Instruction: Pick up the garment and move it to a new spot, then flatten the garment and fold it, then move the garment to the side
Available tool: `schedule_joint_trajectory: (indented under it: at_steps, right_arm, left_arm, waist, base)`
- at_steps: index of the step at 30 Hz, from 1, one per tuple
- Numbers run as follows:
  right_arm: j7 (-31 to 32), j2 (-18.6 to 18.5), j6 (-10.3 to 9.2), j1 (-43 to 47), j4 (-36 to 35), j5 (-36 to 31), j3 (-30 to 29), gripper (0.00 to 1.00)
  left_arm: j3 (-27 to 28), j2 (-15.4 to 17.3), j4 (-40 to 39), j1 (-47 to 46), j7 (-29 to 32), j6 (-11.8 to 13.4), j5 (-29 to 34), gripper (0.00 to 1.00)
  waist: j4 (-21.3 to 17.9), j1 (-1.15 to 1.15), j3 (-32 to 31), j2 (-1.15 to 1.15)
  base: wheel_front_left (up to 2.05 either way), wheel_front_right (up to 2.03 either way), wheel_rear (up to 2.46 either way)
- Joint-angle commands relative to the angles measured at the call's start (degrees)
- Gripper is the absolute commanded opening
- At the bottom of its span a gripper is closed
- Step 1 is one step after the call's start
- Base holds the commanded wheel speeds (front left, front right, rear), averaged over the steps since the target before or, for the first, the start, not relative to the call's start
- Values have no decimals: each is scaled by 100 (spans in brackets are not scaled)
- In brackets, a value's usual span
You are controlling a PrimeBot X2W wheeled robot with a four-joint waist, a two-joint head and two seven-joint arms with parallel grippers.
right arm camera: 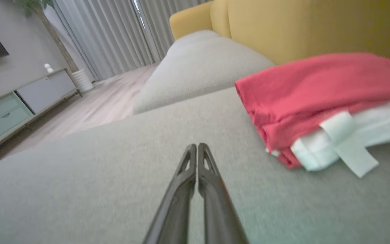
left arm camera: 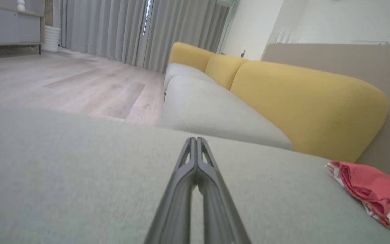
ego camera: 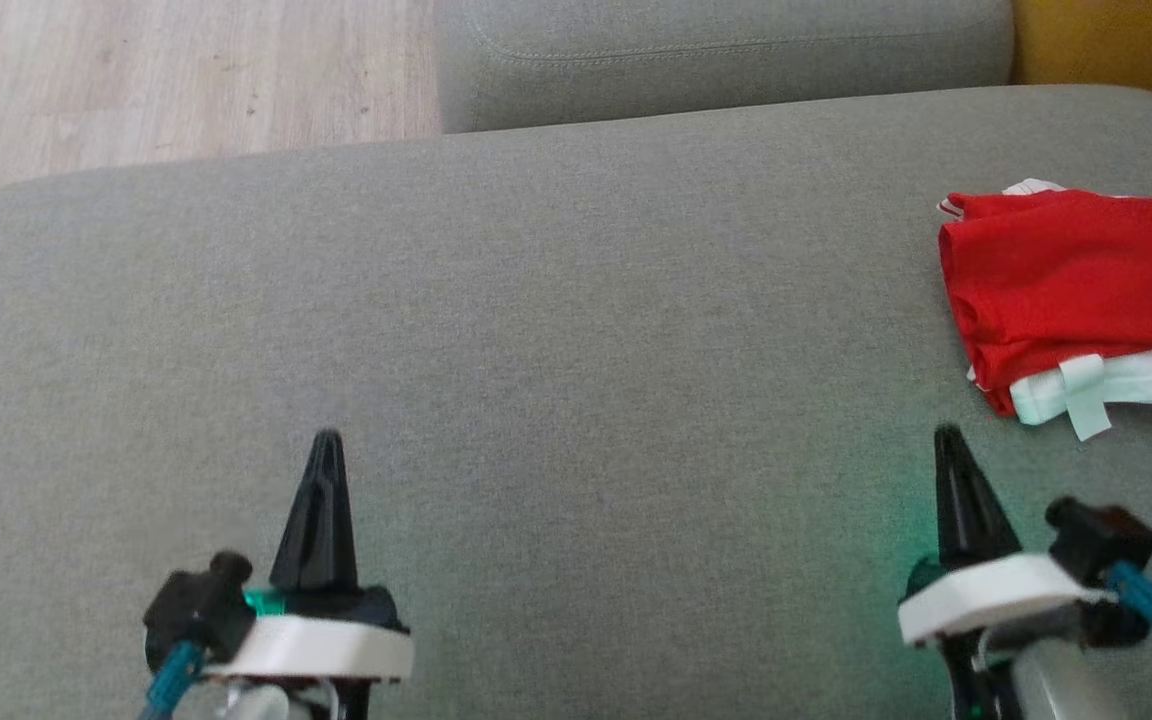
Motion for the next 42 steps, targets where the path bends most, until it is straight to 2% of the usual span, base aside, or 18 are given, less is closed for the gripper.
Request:
schedule_joint_trajectory:
  at_steps: [1,42]
  right_arm:
    - [29,-5,0,-125,-152,145,-14,0]
    - [697,-22,-1,-107,-454,2648,-284,0]
  left_arm:
    - [21,4,-143,-97,27,-5,-137,0]
    - [476,103,11,-197,626,-119,-2585,0]
  waist:
    - [1,0,-5,0]
    - [24,0,-130,0]
  base:
    - [0,0,0]
    - [0,0,0]
